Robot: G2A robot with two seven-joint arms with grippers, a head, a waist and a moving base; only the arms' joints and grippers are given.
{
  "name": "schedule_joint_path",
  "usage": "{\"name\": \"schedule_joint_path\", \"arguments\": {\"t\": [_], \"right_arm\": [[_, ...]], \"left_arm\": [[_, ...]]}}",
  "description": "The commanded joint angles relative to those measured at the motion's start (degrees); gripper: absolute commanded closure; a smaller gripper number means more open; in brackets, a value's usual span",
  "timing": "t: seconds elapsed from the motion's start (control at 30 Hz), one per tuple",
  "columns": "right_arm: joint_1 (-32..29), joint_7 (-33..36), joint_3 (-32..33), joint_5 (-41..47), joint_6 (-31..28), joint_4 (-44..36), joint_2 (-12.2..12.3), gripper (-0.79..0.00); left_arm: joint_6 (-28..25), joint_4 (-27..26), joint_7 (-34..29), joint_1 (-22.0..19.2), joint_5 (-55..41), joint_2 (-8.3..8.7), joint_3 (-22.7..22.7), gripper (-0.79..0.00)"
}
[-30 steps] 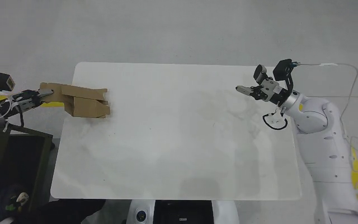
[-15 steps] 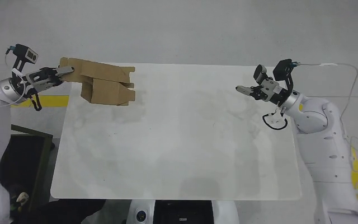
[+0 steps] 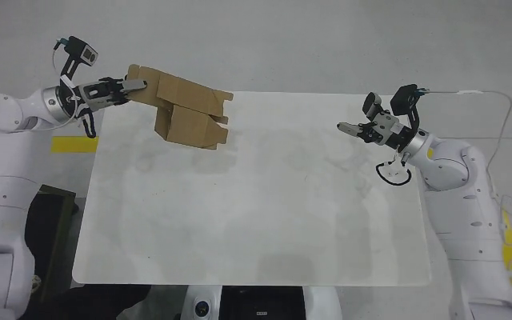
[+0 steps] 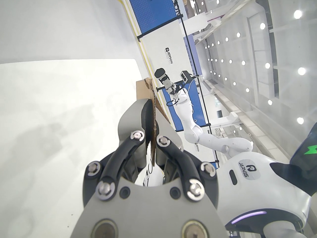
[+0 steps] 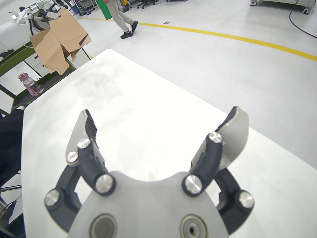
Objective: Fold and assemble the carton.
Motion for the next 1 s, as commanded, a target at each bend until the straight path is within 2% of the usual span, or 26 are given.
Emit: {"name": "schedule_joint_path", "arguments": {"t": [0.0, 0.23, 0.57, 0.97], "right_arm": [[0.00, 0.00, 0.00, 0.00, 0.00, 0.00, 0.00, -0.785], [0.00, 0.00, 0.00, 0.00, 0.00, 0.00, 0.00, -0.785], [0.00, 0.00, 0.00, 0.00, 0.00, 0.00, 0.00, -0.785], [0.00, 0.00, 0.00, 0.00, 0.00, 0.00, 0.00, -0.785]], "left_arm": [[-0.09, -0.71, 0.09, -0.99, 0.04, -0.53, 1.25, 0.000], [-0.06, -3.92, 0.06, -2.44, -1.04, -2.24, 5.33, 0.000], [-0.87, -9.69, 0.87, -1.28, -1.06, -3.88, 10.27, 0.000], [-2.02, -10.09, 2.02, -1.83, -0.55, -4.81, 12.99, 0.000]]}}
